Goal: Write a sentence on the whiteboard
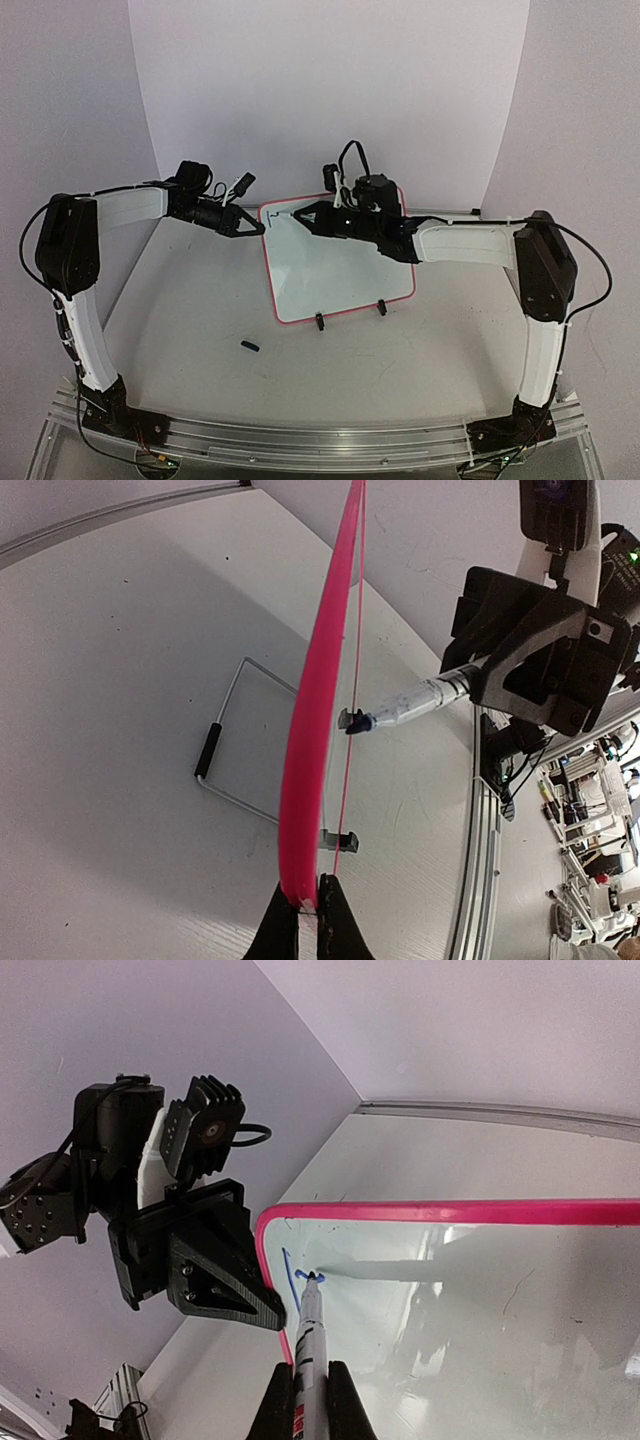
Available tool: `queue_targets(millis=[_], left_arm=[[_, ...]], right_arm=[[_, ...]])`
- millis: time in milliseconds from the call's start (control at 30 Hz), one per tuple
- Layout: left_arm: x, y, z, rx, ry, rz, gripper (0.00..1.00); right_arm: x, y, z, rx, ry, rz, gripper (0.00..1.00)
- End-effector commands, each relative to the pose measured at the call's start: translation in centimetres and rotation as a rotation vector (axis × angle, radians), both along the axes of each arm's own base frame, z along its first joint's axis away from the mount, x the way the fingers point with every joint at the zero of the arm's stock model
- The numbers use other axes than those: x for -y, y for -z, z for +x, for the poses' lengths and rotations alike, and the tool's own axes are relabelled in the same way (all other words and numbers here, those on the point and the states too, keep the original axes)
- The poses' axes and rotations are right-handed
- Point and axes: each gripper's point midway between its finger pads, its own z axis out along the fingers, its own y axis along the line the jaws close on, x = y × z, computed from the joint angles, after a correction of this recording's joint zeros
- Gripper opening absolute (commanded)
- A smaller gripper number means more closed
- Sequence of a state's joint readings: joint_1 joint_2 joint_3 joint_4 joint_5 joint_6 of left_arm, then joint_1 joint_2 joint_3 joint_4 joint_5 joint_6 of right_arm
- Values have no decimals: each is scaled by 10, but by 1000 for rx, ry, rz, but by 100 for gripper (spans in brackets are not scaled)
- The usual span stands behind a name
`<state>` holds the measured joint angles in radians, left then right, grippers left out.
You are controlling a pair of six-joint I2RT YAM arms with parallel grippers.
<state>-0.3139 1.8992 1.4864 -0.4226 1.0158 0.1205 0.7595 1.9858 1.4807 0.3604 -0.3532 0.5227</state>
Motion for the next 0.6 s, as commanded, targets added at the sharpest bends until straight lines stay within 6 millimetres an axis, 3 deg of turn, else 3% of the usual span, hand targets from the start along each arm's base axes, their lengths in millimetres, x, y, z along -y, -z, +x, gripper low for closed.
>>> queue_targets(millis=[0,567], left_arm=[[11,-8,-9,52,39,23,0],[14,-7,-13,53,50,29,0]], right_arm=[[2,-53,-9,87,-38,110,0],[3,-28,13,50,48,48,0]])
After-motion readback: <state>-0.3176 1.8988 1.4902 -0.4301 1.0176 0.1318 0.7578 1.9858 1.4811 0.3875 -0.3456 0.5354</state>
